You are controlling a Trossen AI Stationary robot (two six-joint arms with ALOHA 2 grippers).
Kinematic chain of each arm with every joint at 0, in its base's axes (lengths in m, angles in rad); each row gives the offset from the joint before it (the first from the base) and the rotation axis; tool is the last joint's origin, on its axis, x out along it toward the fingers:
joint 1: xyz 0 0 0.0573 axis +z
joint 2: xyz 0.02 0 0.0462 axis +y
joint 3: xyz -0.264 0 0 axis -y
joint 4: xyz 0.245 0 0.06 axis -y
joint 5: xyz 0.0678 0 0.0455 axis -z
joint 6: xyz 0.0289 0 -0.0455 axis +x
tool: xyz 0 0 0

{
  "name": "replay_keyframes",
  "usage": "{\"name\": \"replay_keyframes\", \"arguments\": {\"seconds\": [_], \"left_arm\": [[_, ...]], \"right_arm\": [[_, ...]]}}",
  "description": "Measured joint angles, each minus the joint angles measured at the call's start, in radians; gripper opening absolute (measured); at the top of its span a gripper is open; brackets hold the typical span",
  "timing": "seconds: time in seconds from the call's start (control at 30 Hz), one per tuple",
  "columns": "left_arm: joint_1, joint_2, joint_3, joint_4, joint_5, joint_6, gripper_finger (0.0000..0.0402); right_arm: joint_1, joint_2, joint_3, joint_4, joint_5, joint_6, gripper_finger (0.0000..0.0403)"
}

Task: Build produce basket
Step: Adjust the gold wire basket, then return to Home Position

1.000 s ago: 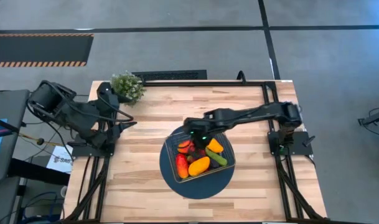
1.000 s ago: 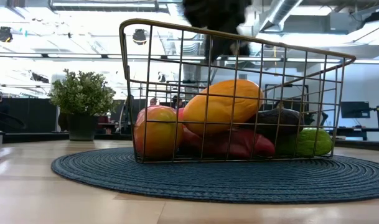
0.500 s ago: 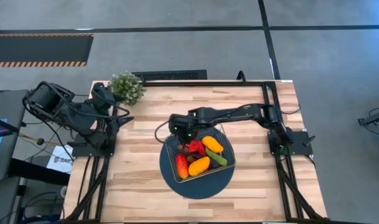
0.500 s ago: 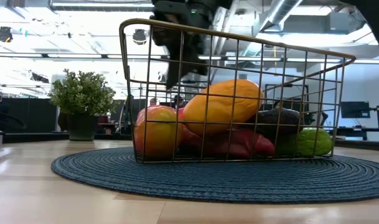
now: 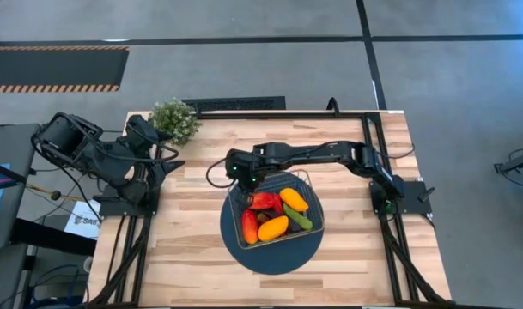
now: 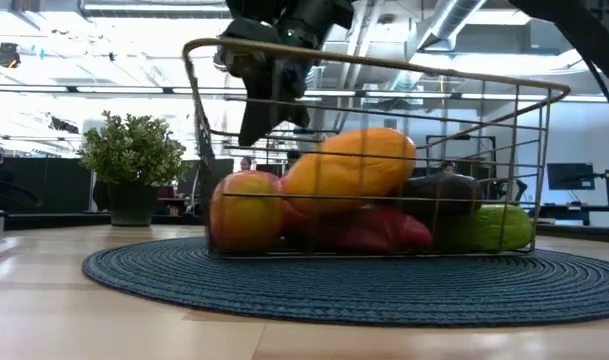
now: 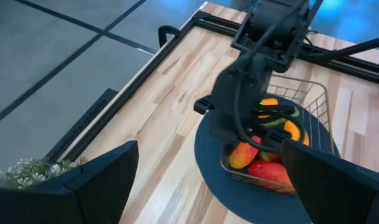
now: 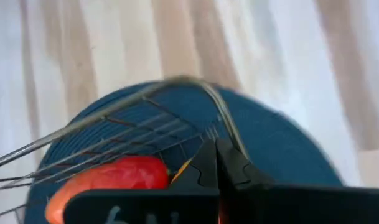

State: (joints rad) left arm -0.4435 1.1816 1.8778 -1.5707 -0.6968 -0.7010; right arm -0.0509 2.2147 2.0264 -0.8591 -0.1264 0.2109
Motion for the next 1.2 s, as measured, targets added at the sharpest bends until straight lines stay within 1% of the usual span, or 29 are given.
{"name": "replay_keyframes", "arguments": {"seconds": [0.13,0.33,0.5,0.6,0.7,0.77,0.97,1.1,1.2], "left_arm": [[0.0,0.0,0.0,0.0,0.0,-0.003,0.0377],[0.0,0.0,0.0,0.0,0.0,-0.011,0.0377],[0.0,0.0,0.0,0.0,0.0,-0.011,0.0377],[0.0,0.0,0.0,0.0,0.0,-0.011,0.0377],[0.0,0.0,0.0,0.0,0.001,-0.005,0.0377],[0.0,0.0,-0.006,0.001,0.0,0.001,0.0377],[-0.001,-0.001,-0.073,0.001,0.006,0.003,0.0377],[-0.009,-0.005,-0.161,0.0,0.022,-0.007,0.0377],[-0.036,-0.032,-0.248,0.001,-0.012,-0.034,0.0377]], "right_arm": [[-0.019,0.0,0.0,0.009,0.044,-0.011,0.0001],[-0.037,-0.004,0.0,-0.004,0.047,-0.005,0.0],[0.007,-0.026,0.001,-0.063,0.026,0.001,0.0],[0.04,-0.061,0.001,-0.148,0.038,0.001,0.0],[0.068,-0.118,0.001,-0.246,0.112,0.002,0.0],[0.086,-0.168,0.001,-0.321,0.186,0.012,0.0],[0.134,-0.355,0.001,-0.517,0.389,0.111,0.0],[0.178,-0.507,0.001,-0.636,0.519,0.239,0.0],[0.256,-0.633,-0.013,-0.711,0.639,0.376,0.0]]}}
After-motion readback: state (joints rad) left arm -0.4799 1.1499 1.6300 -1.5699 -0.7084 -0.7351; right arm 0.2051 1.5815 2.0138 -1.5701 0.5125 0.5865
